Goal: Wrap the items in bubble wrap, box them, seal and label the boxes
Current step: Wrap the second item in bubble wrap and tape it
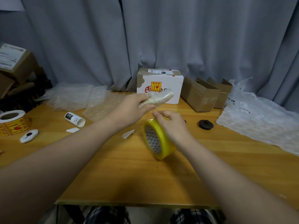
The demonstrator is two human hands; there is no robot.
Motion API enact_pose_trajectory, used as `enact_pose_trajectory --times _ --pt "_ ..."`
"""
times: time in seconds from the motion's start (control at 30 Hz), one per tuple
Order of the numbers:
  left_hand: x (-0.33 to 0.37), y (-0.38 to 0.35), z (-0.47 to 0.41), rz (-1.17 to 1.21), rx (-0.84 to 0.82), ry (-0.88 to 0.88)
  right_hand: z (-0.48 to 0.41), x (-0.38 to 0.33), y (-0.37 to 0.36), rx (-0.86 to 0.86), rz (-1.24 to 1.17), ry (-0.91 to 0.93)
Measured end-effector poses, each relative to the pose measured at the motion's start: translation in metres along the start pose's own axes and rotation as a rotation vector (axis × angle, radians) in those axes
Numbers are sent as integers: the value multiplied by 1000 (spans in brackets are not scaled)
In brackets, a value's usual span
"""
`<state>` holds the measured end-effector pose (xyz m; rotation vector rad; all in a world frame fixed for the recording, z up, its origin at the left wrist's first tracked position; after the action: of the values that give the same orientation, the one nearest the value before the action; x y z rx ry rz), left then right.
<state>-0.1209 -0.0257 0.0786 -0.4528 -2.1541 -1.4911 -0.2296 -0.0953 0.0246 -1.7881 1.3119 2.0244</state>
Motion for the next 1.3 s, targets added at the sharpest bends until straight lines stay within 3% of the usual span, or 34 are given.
enact_pose_trajectory --times 0.13,0.27,0.53,0.57,0.63,0.7,0.73,0.8,0.87,0.9,1.0,1.03,1.07,1.17,1.23,1.3 --pt "10 9 -9 -225 128 -57 -4 1 -3 34 -56 -58" --pt "22 25 -19 -307 204 -129 -7 2 -9 -3 -36 -122" --pt "26 24 -38 -268 17 -159 -5 18 -11 -77 -163 -145" --pt "26 23 -41 -279 -10 -158 -5 17 -5 -19 -158 -120" --pt "28 19 -45 -339 -64 -177 1 -1 29 265 -118 70" --pt "32 14 -46 -437 -88 -227 7 -39 61 463 153 320" --pt "34 12 -45 -486 -77 -260 2 -57 64 418 403 391" --pt "36 8 -46 -570 -54 -277 -21 -69 53 91 789 350" --pt "33 2 -47 -669 -61 -208 -39 -58 44 -194 846 193" --pt "28 2 -45 -685 -33 -149 -43 -56 44 -227 809 174" --pt "17 21 -15 -436 350 -21 -45 -59 48 -127 661 236" --pt "6 21 -4 -276 400 47 -45 -57 50 -85 620 240" --pt "-11 11 0 -80 322 146 -45 -55 51 -52 594 235" --pt "-48 -54 11 534 -160 484 -47 -48 48 -34 518 188" --pt "-48 -70 10 601 -229 492 -48 -45 47 -39 426 162" --pt "-42 -71 5 598 -188 442 -47 -46 48 -21 369 168"
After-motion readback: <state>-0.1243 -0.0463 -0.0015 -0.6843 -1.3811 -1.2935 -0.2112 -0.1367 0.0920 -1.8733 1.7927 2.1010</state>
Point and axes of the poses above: each hand's wrist, its own z-axis away from the middle knuckle, its own y-axis out of the back of the hand, x = y × z, the point moved 8 cm from there along -z, towards the middle knuckle, and after that the axes turned 12 degrees about -x, right-handed, at the moved point
